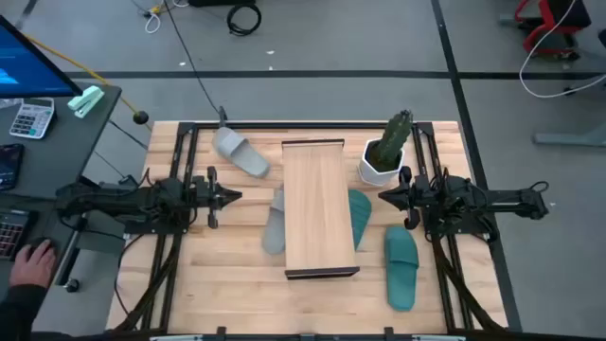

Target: Pick and place slides into the shelf

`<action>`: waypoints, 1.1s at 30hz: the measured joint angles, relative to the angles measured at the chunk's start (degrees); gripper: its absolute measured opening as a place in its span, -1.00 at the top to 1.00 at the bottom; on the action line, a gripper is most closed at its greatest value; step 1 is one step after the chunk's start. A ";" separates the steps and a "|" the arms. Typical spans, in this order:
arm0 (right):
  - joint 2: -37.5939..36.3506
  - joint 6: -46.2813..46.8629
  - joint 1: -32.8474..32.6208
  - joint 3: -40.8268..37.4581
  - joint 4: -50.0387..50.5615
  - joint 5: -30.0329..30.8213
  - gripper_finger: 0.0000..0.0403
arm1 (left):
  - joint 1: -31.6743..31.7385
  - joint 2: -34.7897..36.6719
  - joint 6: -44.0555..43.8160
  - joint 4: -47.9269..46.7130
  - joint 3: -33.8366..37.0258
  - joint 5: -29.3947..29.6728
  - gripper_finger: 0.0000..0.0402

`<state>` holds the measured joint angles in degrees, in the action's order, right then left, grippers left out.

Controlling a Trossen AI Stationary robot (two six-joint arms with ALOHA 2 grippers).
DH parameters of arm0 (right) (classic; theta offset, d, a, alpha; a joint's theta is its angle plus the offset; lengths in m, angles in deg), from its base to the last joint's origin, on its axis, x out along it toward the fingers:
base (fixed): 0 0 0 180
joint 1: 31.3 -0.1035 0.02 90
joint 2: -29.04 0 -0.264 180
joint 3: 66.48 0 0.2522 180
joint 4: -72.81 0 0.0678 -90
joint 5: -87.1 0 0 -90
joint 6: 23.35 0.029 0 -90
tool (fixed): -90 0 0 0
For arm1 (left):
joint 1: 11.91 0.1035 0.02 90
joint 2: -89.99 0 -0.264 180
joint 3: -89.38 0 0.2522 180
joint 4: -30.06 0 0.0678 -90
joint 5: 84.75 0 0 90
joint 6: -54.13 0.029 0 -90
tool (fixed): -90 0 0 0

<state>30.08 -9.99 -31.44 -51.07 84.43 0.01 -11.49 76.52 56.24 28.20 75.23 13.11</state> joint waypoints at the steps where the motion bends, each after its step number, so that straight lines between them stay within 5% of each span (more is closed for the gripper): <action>1: 0.00 0.00 0.02 -0.02 0.00 0.00 0.91 | -0.02 0.00 0.00 0.01 0.00 0.00 0.86; 33: 0.00 0.00 0.02 -0.01 -0.02 0.00 0.91 | 0.00 0.00 0.00 0.00 0.00 0.00 0.86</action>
<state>30.08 -9.99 -31.42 -51.08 84.42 0.01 -11.49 76.52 56.24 28.20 75.23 13.11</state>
